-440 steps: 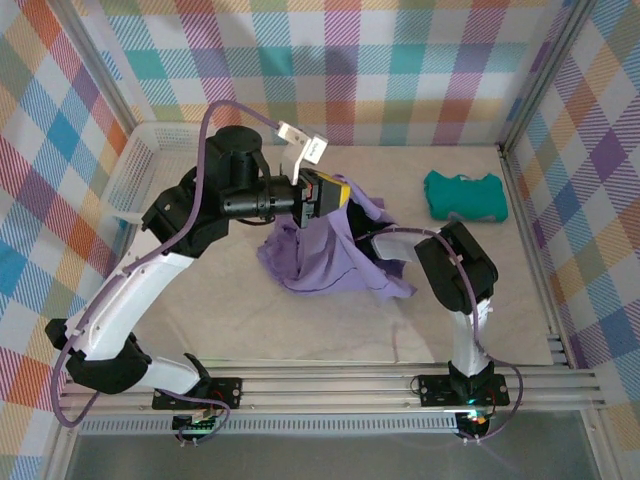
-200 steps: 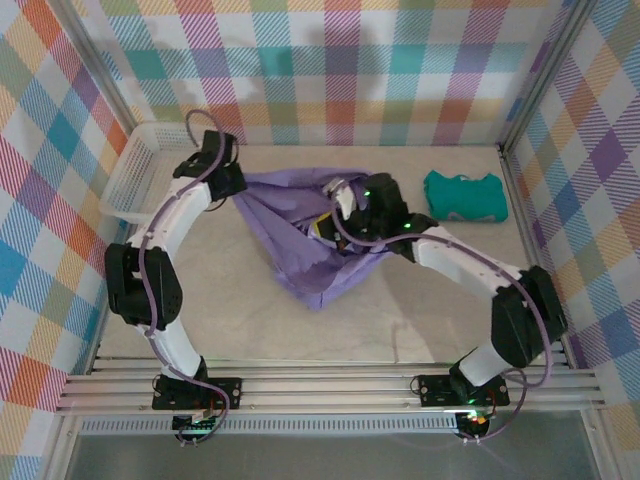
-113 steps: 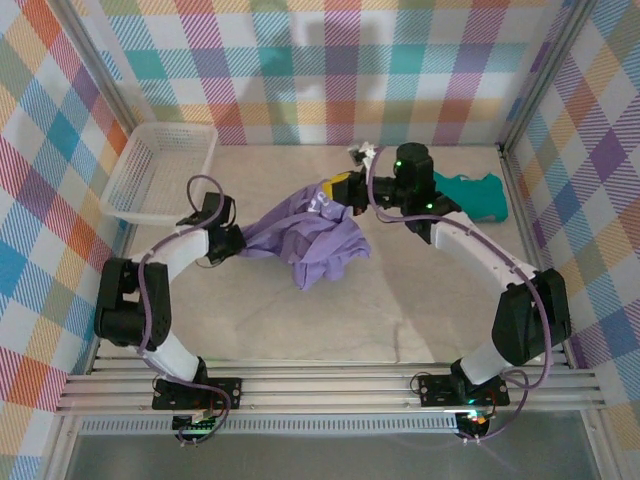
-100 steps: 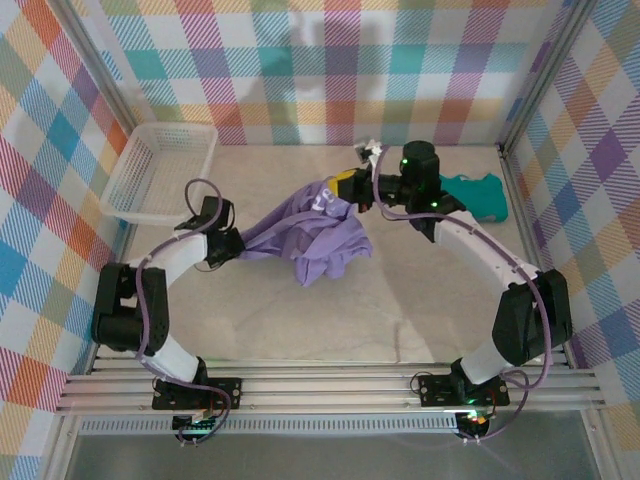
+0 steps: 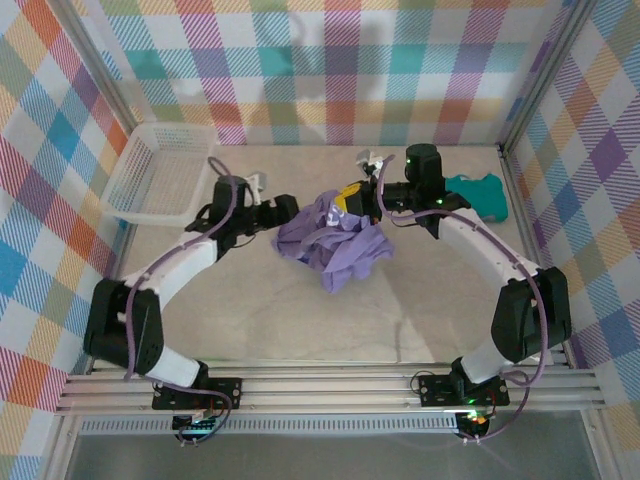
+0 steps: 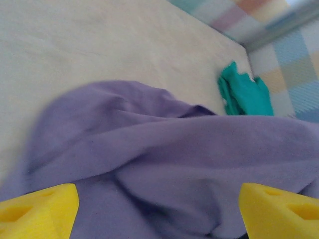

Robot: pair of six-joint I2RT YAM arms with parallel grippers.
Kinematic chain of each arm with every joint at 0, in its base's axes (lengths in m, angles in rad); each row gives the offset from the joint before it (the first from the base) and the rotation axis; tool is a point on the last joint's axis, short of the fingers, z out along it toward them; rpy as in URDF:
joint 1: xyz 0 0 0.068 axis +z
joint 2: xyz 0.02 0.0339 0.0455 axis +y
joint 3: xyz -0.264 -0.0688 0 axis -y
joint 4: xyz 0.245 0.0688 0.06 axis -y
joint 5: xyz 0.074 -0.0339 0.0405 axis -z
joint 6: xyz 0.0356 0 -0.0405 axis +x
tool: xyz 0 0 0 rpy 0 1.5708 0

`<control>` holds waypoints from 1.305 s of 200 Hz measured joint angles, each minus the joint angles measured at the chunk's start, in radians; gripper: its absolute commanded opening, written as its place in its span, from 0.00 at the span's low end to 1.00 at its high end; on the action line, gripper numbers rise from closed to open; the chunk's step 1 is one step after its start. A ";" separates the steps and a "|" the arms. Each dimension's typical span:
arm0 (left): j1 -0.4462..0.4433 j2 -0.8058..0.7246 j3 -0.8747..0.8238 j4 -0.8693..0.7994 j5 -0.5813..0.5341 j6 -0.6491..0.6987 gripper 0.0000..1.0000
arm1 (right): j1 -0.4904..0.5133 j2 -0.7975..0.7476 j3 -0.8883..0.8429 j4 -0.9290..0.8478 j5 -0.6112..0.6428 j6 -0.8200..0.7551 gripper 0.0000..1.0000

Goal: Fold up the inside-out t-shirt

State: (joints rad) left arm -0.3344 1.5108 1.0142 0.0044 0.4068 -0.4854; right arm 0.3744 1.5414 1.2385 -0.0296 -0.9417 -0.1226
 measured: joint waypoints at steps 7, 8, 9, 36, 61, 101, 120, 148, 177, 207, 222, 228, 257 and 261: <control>-0.019 0.032 0.015 0.008 0.029 0.000 0.83 | 0.000 0.003 0.003 -0.011 -0.003 -0.011 0.00; -0.020 0.035 0.016 0.009 0.031 0.000 0.83 | 0.000 0.003 0.004 -0.011 -0.003 -0.013 0.00; -0.022 0.039 0.017 0.010 0.033 0.000 0.83 | 0.000 0.003 0.004 -0.012 -0.003 -0.013 0.00; -0.068 0.145 0.067 0.037 0.100 -0.008 0.55 | 0.000 0.014 0.013 -0.030 -0.011 -0.029 0.00; -0.078 0.219 0.091 0.089 0.137 -0.041 0.07 | 0.000 0.026 0.030 -0.047 -0.008 -0.034 0.00; -0.030 0.270 0.101 0.161 0.148 -0.134 0.00 | -0.005 0.018 0.090 -0.050 0.057 0.002 0.00; 0.041 0.244 0.077 0.160 0.071 -0.172 0.00 | -0.019 -0.031 0.089 -0.024 0.087 0.057 0.00; 0.127 0.142 -0.010 0.105 -0.098 -0.203 0.00 | -0.036 -0.156 0.049 0.049 0.113 0.103 0.00; 0.136 0.004 -0.126 0.055 -0.278 -0.210 0.00 | -0.041 -0.223 -0.009 0.092 0.156 0.115 0.00; 0.131 -0.112 -0.250 0.021 -0.414 -0.203 0.00 | -0.042 -0.171 -0.032 0.080 0.232 0.137 0.00; 0.116 -0.146 -0.296 0.008 -0.474 -0.184 0.00 | -0.041 -0.116 -0.025 0.086 0.239 0.172 0.00; 0.110 -0.150 -0.303 -0.005 -0.499 -0.174 0.00 | -0.042 -0.093 -0.019 0.097 0.231 0.193 0.00; 0.100 -0.146 -0.306 -0.068 -0.610 -0.138 0.00 | -0.041 -0.051 0.012 0.109 0.182 0.238 0.00; 0.101 -0.146 -0.306 -0.077 -0.616 -0.131 0.02 | -0.041 -0.053 0.016 0.106 0.175 0.236 0.00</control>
State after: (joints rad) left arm -0.2329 1.3643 0.7082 -0.0723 -0.2092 -0.6163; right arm 0.3332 1.4879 1.2549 0.0765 -0.7662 0.1131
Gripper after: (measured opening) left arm 0.048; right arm 0.044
